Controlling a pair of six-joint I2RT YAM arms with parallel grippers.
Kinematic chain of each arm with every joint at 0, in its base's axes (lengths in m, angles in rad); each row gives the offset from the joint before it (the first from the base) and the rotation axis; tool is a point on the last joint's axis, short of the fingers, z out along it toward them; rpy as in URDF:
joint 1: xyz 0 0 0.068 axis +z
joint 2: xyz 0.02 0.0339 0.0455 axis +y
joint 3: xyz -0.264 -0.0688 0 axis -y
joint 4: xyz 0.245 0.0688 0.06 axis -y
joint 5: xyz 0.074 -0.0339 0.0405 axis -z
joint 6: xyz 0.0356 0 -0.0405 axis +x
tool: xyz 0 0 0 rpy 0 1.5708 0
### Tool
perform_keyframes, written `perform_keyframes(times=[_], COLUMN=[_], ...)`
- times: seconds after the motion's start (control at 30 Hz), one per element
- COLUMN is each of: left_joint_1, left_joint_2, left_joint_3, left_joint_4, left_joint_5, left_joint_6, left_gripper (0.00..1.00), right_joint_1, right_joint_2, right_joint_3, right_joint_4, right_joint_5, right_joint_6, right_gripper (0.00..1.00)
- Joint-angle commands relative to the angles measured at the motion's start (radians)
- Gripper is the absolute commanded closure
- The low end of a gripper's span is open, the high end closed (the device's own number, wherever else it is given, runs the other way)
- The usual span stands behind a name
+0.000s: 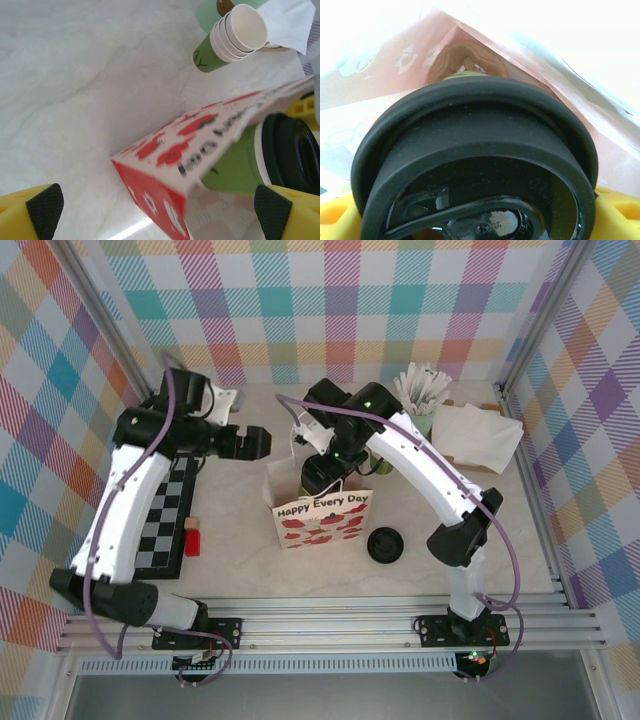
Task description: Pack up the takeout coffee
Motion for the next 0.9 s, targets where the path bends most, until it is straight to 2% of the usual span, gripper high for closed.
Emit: perform_keyframes(times=[0.0,0.13,0.2,0.27,0.33,0.43,0.5,0.6,0.7,0.73,0.8,0.87], left_joint_1=[-0.019,-0.087,-0.119,-0.132,-0.133,-0.133,-0.13,-0.105,-0.074,-0.067,-0.059,-0.063], left_joint_2=[-0.066,-0.09,-0.101,-0.098,-0.077,-0.03,-0.009,0.006,0.057,0.083,0.122,0.153], left_joint_3=[-0.072,-0.175,-0.208,-0.229,-0.256,-0.284,-0.25,-0.193,-0.135,-0.113,-0.074,-0.037], left_joint_4=[-0.071,-0.026,0.012,0.005,-0.01,-0.036,-0.066,-0.075,-0.089,-0.096,-0.091,-0.074], left_joint_5=[0.068,0.198,0.186,0.11,0.037,0.011,-0.014,-0.025,-0.029,-0.051,-0.098,-0.091], left_joint_6=[-0.132,-0.169,-0.2,-0.225,-0.255,-0.228,-0.174,-0.079,0.006,0.03,0.063,0.141], left_gripper=[0.04,0.1,0.1,0.13,0.25,0.46,0.59,0.74,0.95,0.99,1.0,1.0], right_joint_1=[-0.005,-0.005,-0.005,-0.005,-0.005,-0.005,-0.003,-0.002,0.0,0.0,0.004,0.008], right_joint_2=[0.01,0.025,0.022,0.009,-0.004,-0.011,-0.016,-0.036,-0.044,-0.045,-0.042,-0.034], right_joint_3=[0.0,0.047,0.033,-0.004,-0.023,-0.027,-0.037,-0.071,-0.077,-0.077,-0.076,-0.064], right_joint_4=[0.014,0.017,0.017,0.021,0.019,0.015,0.005,-0.011,-0.033,-0.037,-0.042,-0.044], right_joint_5=[-0.019,-0.039,-0.022,-0.016,-0.006,0.003,0.004,0.003,-0.043,-0.067,-0.097,-0.109], right_joint_6=[-0.02,-0.019,-0.024,-0.031,-0.043,-0.048,-0.048,-0.048,-0.031,-0.022,-0.01,0.005], right_gripper=[0.53,0.53,0.53,0.52,0.52,0.52,0.52,0.53,0.53,0.53,0.54,0.54])
